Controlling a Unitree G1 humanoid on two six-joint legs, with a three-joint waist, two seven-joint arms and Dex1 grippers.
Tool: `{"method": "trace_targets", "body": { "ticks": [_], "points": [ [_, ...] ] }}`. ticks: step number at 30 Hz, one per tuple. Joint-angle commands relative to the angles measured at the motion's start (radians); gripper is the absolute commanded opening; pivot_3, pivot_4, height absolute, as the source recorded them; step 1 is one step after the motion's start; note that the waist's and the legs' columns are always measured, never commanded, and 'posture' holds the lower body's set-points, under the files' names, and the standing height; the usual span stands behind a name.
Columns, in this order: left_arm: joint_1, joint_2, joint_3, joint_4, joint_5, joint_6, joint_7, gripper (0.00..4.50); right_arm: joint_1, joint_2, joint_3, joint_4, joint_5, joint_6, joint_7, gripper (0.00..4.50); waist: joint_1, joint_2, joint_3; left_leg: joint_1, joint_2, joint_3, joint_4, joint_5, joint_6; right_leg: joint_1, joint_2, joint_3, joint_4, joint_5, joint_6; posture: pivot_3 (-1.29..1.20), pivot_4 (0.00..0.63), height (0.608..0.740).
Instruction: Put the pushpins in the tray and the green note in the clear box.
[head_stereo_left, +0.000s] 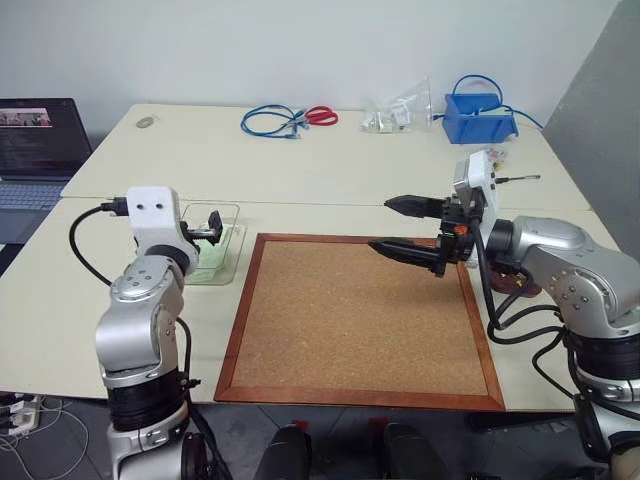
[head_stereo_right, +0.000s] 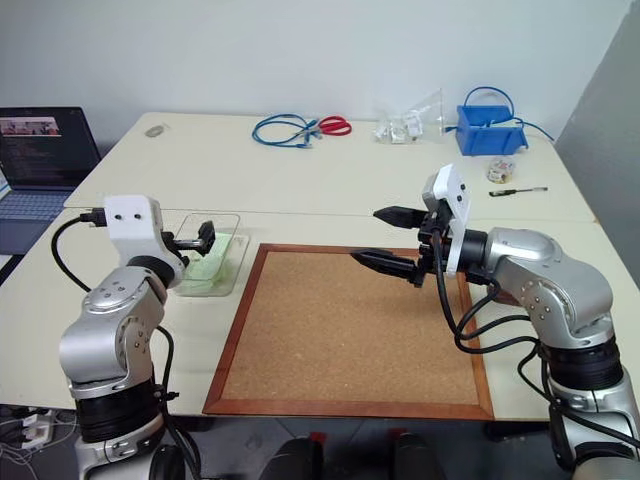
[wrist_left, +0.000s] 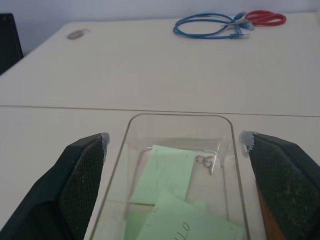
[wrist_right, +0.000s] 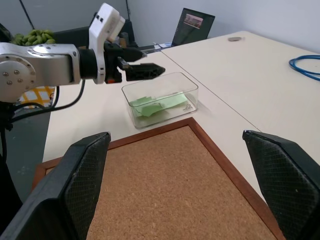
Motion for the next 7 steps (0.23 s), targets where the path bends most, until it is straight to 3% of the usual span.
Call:
{"method": "trace_targets", "body": {
  "ticks": [1, 7],
  "points": [
    [0.033, -0.011, -0.060, -0.273, -0.173, 0.127, -0.110, 4.47, 0.133, 0.042, -0.048, -0.139, -0.080, -0.003, -0.210, 4.50, 0.006, -0.001, -0.001, 0.000, 0.000, 0.000, 0.000, 0.000, 0.000, 0.000, -0.001, 0.000, 0.000, 0.000, 0.000, 0.00, 0.150, 0.740],
    [0.203, -0.125, -0.159, -0.335, -0.133, 0.036, -0.018, 4.47, 0.295, 0.174, 0.007, -0.210, -0.322, -0.063, -0.512, 4.50, -0.004, -0.001, -0.001, 0.001, -0.002, 0.005, 0.000, 0.002, -0.004, 0.000, -0.003, 0.005, 0.000, 0.001, 0.001, 0.00, 0.150, 0.740]
  ]
}}
